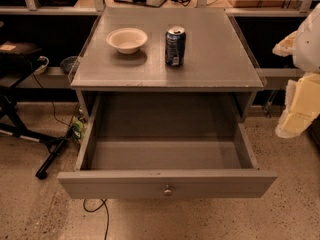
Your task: Close top drawer
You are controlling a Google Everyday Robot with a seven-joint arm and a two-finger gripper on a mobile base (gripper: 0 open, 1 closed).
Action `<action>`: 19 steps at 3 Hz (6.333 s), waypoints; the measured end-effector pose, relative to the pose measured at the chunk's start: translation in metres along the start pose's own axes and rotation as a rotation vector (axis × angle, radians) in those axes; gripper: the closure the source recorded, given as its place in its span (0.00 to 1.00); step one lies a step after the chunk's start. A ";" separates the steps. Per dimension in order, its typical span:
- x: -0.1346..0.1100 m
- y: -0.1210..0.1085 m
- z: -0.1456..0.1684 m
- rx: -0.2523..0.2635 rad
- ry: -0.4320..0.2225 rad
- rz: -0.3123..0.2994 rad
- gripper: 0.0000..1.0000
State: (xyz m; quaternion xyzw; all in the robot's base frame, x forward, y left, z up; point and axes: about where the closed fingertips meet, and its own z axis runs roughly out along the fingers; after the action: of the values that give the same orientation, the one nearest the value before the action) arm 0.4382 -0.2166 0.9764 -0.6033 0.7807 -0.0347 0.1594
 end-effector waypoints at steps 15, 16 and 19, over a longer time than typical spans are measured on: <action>0.079 0.096 0.131 -0.154 -0.446 0.185 1.00; 0.077 0.114 0.153 -0.198 -0.467 0.205 1.00; 0.072 0.145 0.202 -0.198 -0.397 0.254 1.00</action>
Offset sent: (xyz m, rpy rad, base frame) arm -0.0132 -0.0072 -0.0042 0.1669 0.0152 0.1072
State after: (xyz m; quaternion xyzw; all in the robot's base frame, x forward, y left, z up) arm 0.3460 -0.2183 0.7346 -0.5078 0.8033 0.1815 0.2527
